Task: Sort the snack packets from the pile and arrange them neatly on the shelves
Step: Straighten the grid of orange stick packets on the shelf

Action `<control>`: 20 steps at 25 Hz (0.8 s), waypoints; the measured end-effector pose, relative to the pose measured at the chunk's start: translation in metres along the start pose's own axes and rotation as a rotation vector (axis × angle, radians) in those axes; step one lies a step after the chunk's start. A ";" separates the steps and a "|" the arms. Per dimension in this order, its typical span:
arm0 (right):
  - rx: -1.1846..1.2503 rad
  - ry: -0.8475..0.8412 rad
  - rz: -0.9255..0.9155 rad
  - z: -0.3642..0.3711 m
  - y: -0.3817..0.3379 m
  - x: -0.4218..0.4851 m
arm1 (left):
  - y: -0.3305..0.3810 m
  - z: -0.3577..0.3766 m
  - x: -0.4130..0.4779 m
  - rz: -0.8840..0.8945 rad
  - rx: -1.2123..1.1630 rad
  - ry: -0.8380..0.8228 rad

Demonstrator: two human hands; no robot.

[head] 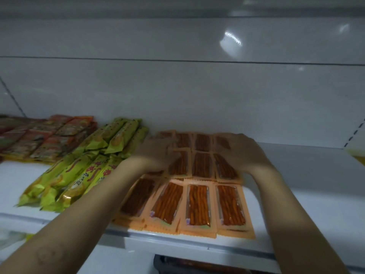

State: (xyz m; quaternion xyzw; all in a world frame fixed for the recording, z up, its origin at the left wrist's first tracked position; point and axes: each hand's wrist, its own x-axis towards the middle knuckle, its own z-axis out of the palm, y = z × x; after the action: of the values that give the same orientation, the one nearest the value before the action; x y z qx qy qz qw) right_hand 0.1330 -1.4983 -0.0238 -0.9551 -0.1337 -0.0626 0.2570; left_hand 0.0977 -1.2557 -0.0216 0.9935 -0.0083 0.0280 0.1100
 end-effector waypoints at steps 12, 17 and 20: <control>-0.218 -0.008 -0.091 0.005 -0.049 -0.097 | 0.010 -0.006 -0.074 0.224 -0.011 -0.037; -0.258 -0.254 -0.168 0.024 -0.072 -0.139 | -0.001 -0.006 -0.126 0.254 0.096 -0.253; -0.237 -0.248 -0.148 0.025 -0.068 -0.142 | 0.003 0.007 -0.134 0.228 0.051 -0.147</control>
State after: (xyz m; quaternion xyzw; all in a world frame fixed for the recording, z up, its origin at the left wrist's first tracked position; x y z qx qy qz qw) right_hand -0.0211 -1.4604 -0.0394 -0.9666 -0.2261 0.0213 0.1187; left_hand -0.0357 -1.2589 -0.0350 0.9879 -0.1286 -0.0326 0.0801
